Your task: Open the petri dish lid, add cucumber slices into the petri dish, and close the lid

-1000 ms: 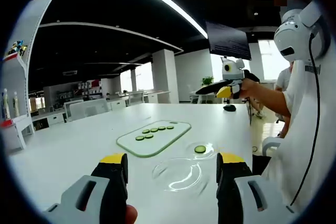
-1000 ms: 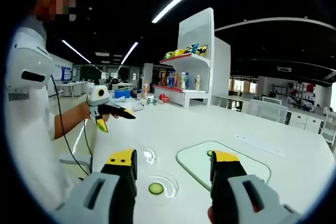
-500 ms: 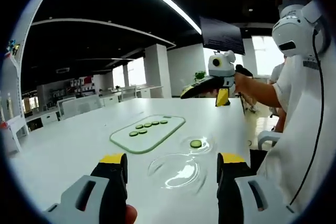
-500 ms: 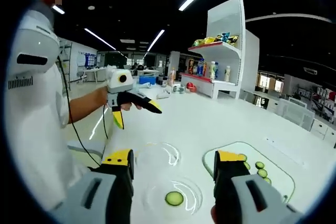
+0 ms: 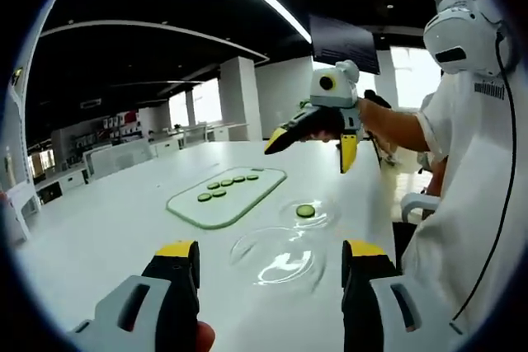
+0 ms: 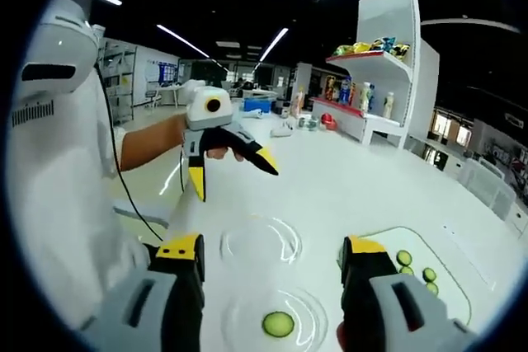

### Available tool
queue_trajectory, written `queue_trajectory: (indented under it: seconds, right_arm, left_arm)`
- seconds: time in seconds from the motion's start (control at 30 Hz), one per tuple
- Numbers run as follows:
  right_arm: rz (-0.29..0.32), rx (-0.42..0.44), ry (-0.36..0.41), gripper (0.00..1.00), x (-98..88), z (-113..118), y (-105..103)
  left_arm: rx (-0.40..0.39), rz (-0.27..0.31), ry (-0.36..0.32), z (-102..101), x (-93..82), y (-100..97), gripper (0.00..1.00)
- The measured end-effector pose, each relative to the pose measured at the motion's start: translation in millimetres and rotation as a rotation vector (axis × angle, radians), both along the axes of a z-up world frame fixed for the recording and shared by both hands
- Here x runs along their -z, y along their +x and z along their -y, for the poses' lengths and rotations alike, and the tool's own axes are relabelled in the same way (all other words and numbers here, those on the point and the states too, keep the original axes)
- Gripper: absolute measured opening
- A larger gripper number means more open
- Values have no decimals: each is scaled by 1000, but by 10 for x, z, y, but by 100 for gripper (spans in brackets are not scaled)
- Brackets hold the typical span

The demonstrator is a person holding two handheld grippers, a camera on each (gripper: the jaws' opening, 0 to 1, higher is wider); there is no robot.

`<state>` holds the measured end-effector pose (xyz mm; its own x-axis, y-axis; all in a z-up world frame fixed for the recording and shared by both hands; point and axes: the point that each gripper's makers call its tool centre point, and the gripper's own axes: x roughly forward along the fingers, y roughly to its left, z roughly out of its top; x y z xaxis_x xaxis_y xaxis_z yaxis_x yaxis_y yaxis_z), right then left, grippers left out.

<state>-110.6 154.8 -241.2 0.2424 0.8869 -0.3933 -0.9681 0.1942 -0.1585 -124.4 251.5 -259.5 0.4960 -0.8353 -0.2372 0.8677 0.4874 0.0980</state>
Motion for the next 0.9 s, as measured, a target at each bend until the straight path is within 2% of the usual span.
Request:
queue_trajectory:
  seconds: [0.17,0.53,0.63,0.9]
  right_arm:
    - [-13,-14,-61,71,172,-58,1]
    - [-34,-40,-95,72,295,-156,11]
    - [-45,-59,-115,74,345,-208,-1]
    - [-22,-95,-163,75,428,-336,43]
  left_arm:
    - [23,-22,17,7,79,-1,70]
    - [42,-36,51,5,189,33,71]
    - [48,-61,49,12,242,31,71]
    - [78,-70,72,87,315,25,71]
